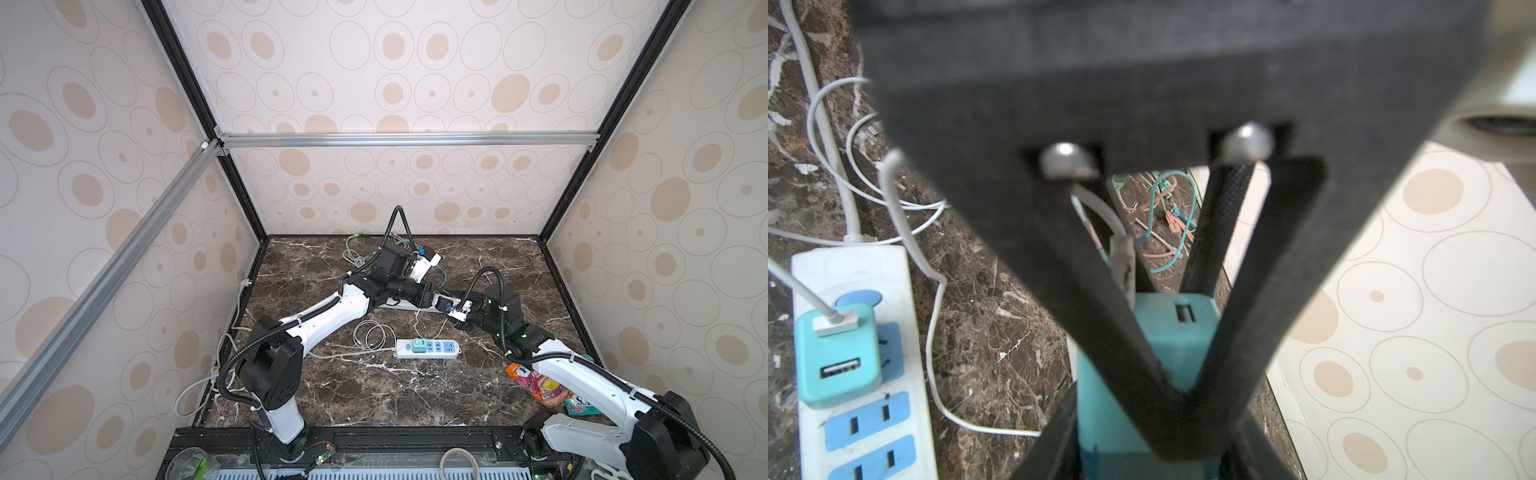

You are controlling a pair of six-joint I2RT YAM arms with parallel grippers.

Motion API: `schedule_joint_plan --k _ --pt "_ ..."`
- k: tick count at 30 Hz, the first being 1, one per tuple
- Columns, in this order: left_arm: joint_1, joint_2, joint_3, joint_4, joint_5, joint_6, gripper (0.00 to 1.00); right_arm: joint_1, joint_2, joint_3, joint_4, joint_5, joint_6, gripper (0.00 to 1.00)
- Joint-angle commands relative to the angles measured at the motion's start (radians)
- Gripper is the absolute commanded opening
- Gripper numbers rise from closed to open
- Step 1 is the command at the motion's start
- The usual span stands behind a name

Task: Insert the plug
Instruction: 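Open the right gripper and draw it back while the left gripper holds the charger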

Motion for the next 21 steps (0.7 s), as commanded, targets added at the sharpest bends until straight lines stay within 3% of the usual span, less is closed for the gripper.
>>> schedule_joint_plan --k 1,5,8,12,13,14,18,21 --pt "0.005 -0.042 -0.005 0.041 0.023 -0.010 0.27 0.010 0.003 0.030 -0.007 -0.042 -0.003 0.05" --pt "0.006 -0.046 -0.020 0.054 0.012 -0.012 0.06 0.009 0.003 0.041 -0.038 -0.072 0.035 0.09" --pt "0.005 -0.058 -0.030 0.066 0.006 -0.011 0.00 0.004 -0.002 0.028 0.000 -0.072 0.105 0.21" --pt "0.006 -0.078 -0.048 0.073 -0.041 0.001 0.00 -0.051 -0.019 -0.001 0.076 -0.052 0.319 0.61" --pt "0.005 -0.086 -0.056 0.079 -0.061 0.004 0.00 -0.073 -0.029 -0.013 0.096 -0.046 0.395 0.86" --pt "0.006 -0.093 -0.067 0.089 -0.084 0.004 0.00 -0.096 -0.041 -0.025 0.116 -0.032 0.480 1.00" --pt "0.009 -0.119 -0.101 0.119 -0.176 -0.003 0.00 -0.165 -0.043 -0.018 0.078 0.224 0.900 1.00" --pt "0.011 -0.131 -0.108 0.145 -0.179 -0.019 0.00 -0.194 0.013 0.071 -0.160 0.323 1.164 1.00"
